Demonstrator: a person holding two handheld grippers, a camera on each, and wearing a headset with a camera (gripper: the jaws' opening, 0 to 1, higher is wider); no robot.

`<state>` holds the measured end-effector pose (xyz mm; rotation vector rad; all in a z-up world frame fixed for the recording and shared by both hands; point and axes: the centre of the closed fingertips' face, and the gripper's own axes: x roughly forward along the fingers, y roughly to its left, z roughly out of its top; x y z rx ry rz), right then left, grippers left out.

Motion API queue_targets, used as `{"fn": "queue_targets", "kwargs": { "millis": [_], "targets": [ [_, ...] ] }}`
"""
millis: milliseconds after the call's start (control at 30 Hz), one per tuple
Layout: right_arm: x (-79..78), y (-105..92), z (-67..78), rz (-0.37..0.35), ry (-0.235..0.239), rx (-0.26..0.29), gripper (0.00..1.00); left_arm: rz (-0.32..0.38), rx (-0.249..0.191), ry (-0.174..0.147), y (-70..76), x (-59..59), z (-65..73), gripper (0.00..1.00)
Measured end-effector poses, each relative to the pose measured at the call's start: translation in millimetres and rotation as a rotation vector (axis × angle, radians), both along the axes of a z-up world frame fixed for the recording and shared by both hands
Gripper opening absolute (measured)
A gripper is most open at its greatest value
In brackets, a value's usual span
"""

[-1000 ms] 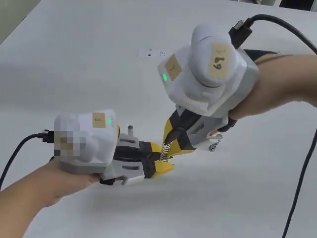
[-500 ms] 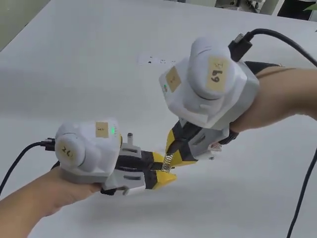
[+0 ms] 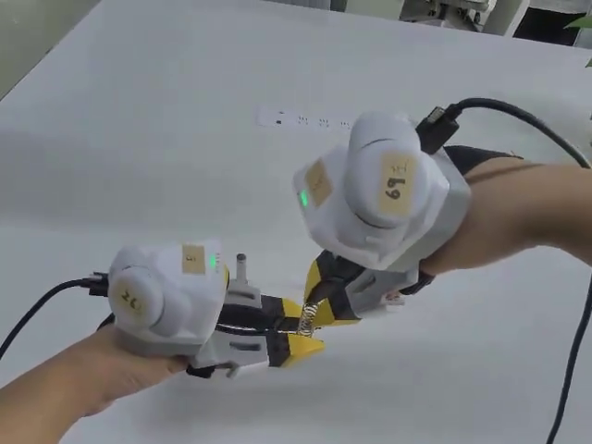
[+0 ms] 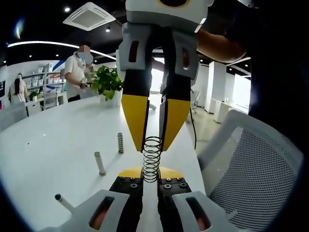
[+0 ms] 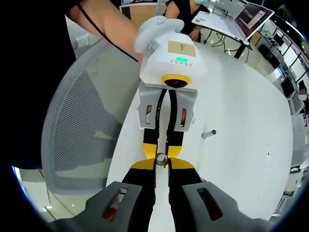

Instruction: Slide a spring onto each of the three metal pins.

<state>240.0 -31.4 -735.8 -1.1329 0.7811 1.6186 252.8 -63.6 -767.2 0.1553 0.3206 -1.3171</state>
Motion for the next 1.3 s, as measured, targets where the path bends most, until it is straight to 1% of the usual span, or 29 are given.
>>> {"fn": "queue_targets", "kwargs": {
  "millis": [100, 133, 167, 300, 333, 533, 567, 600, 667, 733, 867, 933, 1033, 1067, 1100, 1200, 1300],
  "targets": [
    [-0.6, 0.1, -3.2, -0.003, 0.003, 0.000, 0.06, 0.000, 0.007, 0.001, -0.2, -1.2, -2.9, 0.02],
    [-0.9, -0.2, -4.6, -0.001, 0.003, -0.002, 0.06, 0.000, 0.009, 0.008, -0.6, -1.8, -4.3, 0.02],
    [-0.8, 0.2, -5.2, -0.003, 0.004, -0.001, 0.06, 0.001, 0.012, 0.003, -0.8, -1.9, -5.0, 0.02],
    [-1.7, 0.3, -8.2, -0.008, 0.007, -0.005, 0.06, 0.000, 0.016, 0.011, -1.2, -3.5, -8.4, 0.02],
    [-1.5, 0.5, -9.0, -0.013, 0.005, -0.004, 0.06, 0.003, 0.018, 0.009, -1.2, -3.5, -9.4, 0.02],
    [-4.0, 0.8, -15.1, -0.029, 0.016, 0.005, 0.06, 0.008, 0.028, 0.032, 0.4, -5.9, -15.3, 0.03],
    [-4.4, 1.2, -15.3, -0.028, 0.014, 0.008, 0.06, 0.010, 0.022, 0.035, 0.3, -5.8, -14.4, 0.03],
    [-4.3, 1.1, -15.7, -0.027, 0.013, 0.007, 0.06, 0.014, 0.005, 0.039, -0.4, -5.3, -11.5, 0.03],
    [-3.0, 0.6, -16.6, -0.025, 0.005, 0.004, 0.06, 0.017, 0.004, 0.033, -0.5, -3.8, -9.4, 0.04],
    [-2.1, 0.3, -16.8, -0.032, 0.009, 0.005, 0.06, 0.022, -0.003, 0.036, -1.7, -2.0, -7.4, 0.06],
    [0.1, 1.5, -14.1, -0.049, 0.021, 0.027, 0.06, 0.022, 0.005, 0.030, -2.1, -1.6, -8.7, 0.07],
    [2.0, 1.1, -11.9, -0.058, 0.024, 0.031, 0.06, 0.025, 0.011, 0.035, -0.9, -2.5, -10.5, 0.08],
    [4.5, -0.8, -12.1, -0.052, 0.010, 0.021, 0.06, 0.036, 0.006, 0.040, 1.7, -1.6, -10.3, 0.09],
    [5.5, -1.4, -11.9, -0.050, 0.002, 0.019, 0.06, 0.044, 0.007, 0.034, 3.5, -0.2, -10.2, 0.11],
    [6.6, -1.1, -11.0, -0.049, -0.004, 0.025, 0.06, 0.046, 0.010, 0.036, 5.4, 0.4, -10.4, 0.11],
    [8.7, -2.3, -8.3, -0.057, -0.007, 0.031, 0.06, 0.066, 0.008, 0.035, 12.3, 3.9, -8.9, 0.11],
    [12.1, -5.5, -7.9, -0.067, -0.010, 0.029, 0.06, 0.094, -0.003, 0.031, 19.1, 8.8, -5.4, 0.14]
  ]
}}
